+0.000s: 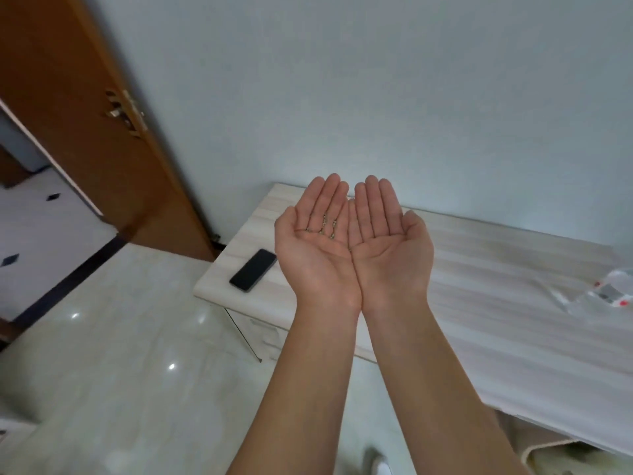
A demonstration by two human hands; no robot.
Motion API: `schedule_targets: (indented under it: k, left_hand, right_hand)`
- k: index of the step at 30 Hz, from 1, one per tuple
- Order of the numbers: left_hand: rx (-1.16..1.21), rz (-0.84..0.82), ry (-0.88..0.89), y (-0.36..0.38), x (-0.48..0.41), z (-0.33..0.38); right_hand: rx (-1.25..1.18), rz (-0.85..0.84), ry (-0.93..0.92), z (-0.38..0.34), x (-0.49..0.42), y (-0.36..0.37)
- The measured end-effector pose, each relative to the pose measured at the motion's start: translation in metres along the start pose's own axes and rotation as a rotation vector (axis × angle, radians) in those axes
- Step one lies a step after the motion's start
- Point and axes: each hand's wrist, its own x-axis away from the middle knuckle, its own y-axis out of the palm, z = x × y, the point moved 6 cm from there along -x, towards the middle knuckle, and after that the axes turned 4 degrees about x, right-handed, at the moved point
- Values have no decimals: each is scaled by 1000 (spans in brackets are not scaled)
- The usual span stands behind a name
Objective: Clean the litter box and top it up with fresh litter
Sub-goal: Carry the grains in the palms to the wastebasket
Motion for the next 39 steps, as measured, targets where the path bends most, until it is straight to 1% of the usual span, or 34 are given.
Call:
schedule_targets:
  k: [6,11,16,20,25,31,35,39]
  left_hand:
    - [15,65,97,2,-34,0]
    - [43,116,218,-13,-43,32]
    - [93,172,362,-41,-42,103]
    - [125,191,431,-68,-41,164]
    - [173,219,473,-103,-48,252]
    - [219,242,519,-143,-57,360]
    - [230,252,549,-164,-66,413]
    - [242,279,571,-184,-91,452]
  right_hand:
    - [-2,-25,109,9,-45,3]
    - [28,-45,227,49,-56,12]
    - [88,-81,357,122,-45,34]
    - [129,-97,409,187,-33,50]
    - [195,-82,432,278,-18,75]
    - [212,-98,468,390,-3,106]
    - [218,-118,518,448,-1,120]
    - [214,-107,551,498,-16,129]
